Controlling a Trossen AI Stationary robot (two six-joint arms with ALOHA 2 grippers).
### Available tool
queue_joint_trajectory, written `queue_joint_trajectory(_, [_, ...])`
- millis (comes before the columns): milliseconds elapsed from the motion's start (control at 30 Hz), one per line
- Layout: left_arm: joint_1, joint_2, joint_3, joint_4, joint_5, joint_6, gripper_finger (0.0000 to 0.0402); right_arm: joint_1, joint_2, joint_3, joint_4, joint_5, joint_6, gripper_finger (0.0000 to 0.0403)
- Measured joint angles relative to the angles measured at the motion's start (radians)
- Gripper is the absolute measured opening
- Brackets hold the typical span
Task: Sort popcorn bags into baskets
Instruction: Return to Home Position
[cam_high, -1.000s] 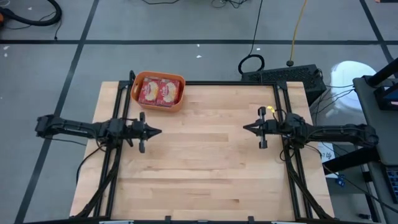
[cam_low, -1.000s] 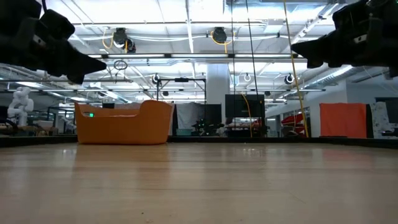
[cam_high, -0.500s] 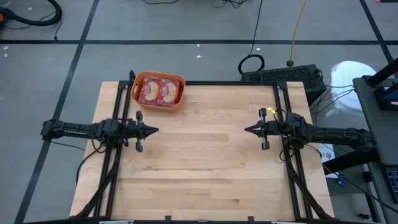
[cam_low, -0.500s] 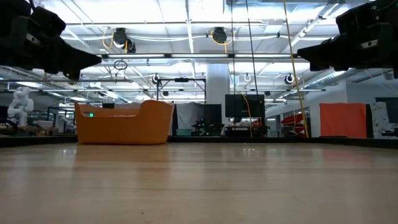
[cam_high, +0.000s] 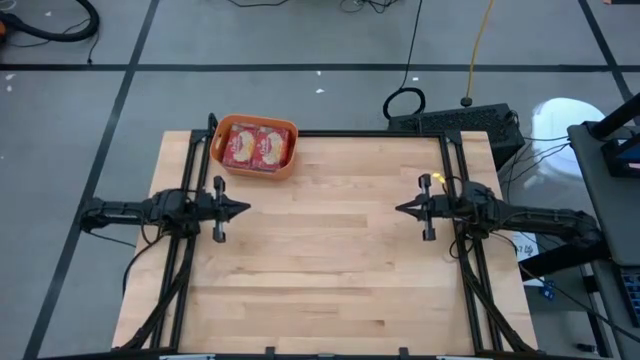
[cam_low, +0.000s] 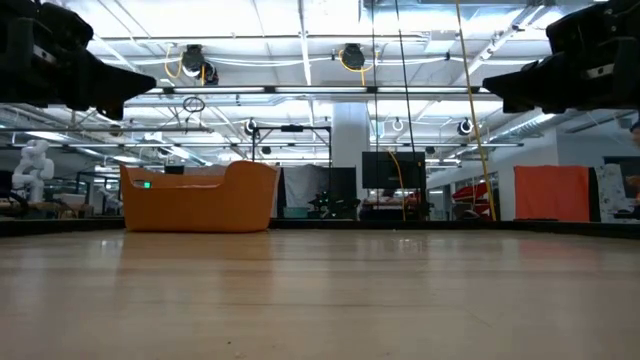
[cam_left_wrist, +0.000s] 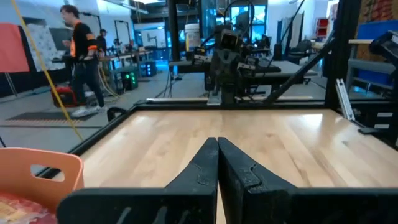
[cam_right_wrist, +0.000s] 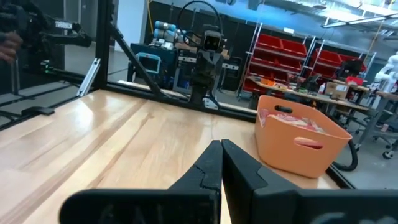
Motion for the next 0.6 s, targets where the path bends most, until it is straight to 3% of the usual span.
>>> queue_joint_trajectory(200, [0.022, 0.000, 0.000, -0.008, 0.030, 0.002, 0.0001, -0.001, -0.052, 0.000, -0.050, 0.008, 0.017, 0.0000])
queue_joint_trajectory(433, [0.029, 0.000, 0.001, -0.010, 0.032, -0.006, 0.0002, -0.004, -0.199, 0.000, -0.131, 0.153, 0.002, 0.0000])
queue_joint_trajectory(600, [0.029, 0.000, 0.001, -0.012, 0.032, -0.006, 0.0002, -0.004, -0.262, 0.005, -0.221, 0.157, -0.003, 0.0000])
